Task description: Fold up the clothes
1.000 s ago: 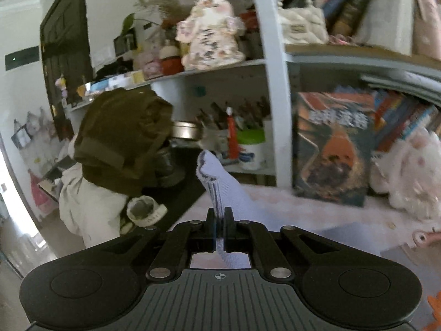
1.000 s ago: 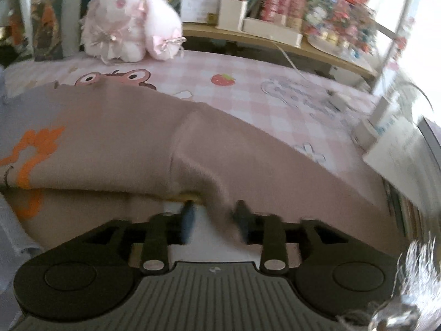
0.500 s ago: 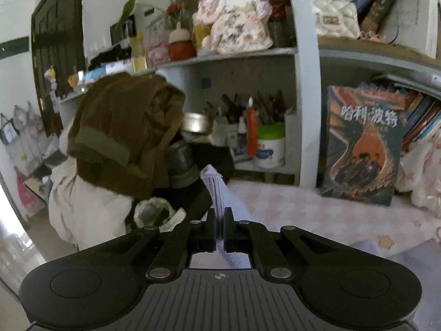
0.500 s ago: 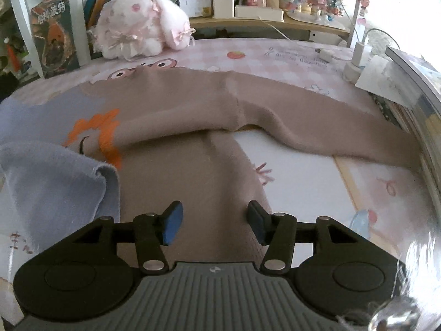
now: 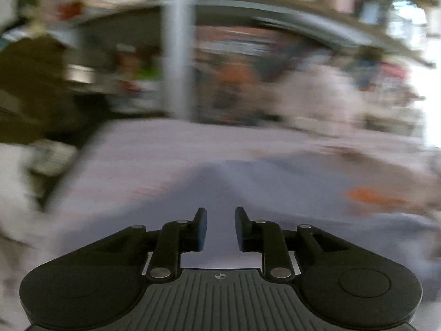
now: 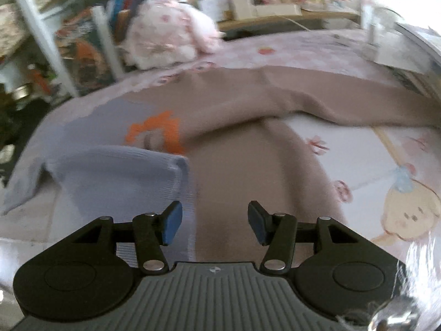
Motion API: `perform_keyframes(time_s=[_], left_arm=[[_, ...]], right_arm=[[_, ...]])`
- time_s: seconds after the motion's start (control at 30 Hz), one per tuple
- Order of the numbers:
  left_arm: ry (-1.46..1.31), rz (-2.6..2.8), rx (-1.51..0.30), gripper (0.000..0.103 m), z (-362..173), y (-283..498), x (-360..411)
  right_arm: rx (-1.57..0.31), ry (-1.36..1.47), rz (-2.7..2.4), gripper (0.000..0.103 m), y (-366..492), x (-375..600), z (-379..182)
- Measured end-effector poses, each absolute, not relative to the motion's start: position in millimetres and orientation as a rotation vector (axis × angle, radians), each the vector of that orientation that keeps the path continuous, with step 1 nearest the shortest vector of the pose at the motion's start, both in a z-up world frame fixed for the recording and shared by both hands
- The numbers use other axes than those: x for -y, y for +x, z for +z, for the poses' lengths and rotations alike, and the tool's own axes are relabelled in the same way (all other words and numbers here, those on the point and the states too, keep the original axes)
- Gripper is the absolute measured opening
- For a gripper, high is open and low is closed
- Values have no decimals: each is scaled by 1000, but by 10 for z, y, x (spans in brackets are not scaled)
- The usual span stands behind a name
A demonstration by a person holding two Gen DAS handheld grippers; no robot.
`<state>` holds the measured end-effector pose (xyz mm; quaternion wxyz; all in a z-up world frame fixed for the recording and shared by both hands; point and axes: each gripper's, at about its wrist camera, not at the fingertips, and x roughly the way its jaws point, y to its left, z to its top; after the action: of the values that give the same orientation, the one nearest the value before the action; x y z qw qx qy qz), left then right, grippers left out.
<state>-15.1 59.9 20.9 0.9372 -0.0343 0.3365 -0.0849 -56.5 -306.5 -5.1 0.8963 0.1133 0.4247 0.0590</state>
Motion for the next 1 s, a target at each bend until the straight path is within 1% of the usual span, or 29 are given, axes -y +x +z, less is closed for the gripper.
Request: perform_keyframes(time_s=[0.13, 0.23, 0.33, 0.37, 0.4, 0.43, 0.47, 0.6, 0.67, 0.7, 0.73, 0.8, 0.83, 0.87, 0.9, 0.93, 1.0], left_arm=[[-97, -263, -680, 24, 197, -389, -48], [-111, -248, -671, 31, 246, -557, 91], [-114, -210, -675, 32, 292, -678, 66], [-109, -189, -674, 32, 301, -690, 45], [-107, -156, -672, 32, 309, -723, 17], [-116, -118, -670, 32, 313, -745, -26], [-135, -85, -665, 32, 325, -785, -82], [-161, -12, -635, 32, 412, -852, -279], [-150, 29, -619, 32, 485, -847, -378], [-155, 43, -615, 32, 518, -842, -430], [-166, 58, -613, 32, 546, -829, -480], [-183, 83, -607, 33, 584, -809, -552], [-187, 91, -603, 34, 590, -806, -568], [-183, 87, -609, 38, 568, -801, -558], [-177, 80, -617, 41, 539, -794, -542], [-171, 74, -625, 41, 510, -788, -526], [-135, 61, -664, 41, 395, -769, -459]], right_arm=[[-849, 100, 272, 52, -422, 2900, -1], [-813, -71, 378, 57, -246, 2760, -15], [-778, -217, 473, 56, -78, 2636, -43], [-775, -234, 521, 49, -20, 2610, -55], [-789, -236, 566, 39, 27, 2594, -67], [-825, -228, 606, 10, 61, 2567, -67], [-858, -222, 642, 5, 87, 2540, -64], [-878, -177, 773, 5, -176, 2411, 226], [-905, -118, 847, 5, -245, 2352, 258], [-918, -88, 883, 7, -279, 2322, 275], [-931, -58, 920, 9, -313, 2293, 291], [-956, 3, 993, 19, -382, 2233, 324], [-968, 33, 1029, 30, -416, 2204, 341], [-980, 65, 1065, 38, -450, 2174, 357], [-991, 96, 1102, 40, -484, 2144, 373], [-1001, 126, 1128, 41, -513, 2132, 385], [-992, 164, 1013, 43, -464, 2389, 339]])
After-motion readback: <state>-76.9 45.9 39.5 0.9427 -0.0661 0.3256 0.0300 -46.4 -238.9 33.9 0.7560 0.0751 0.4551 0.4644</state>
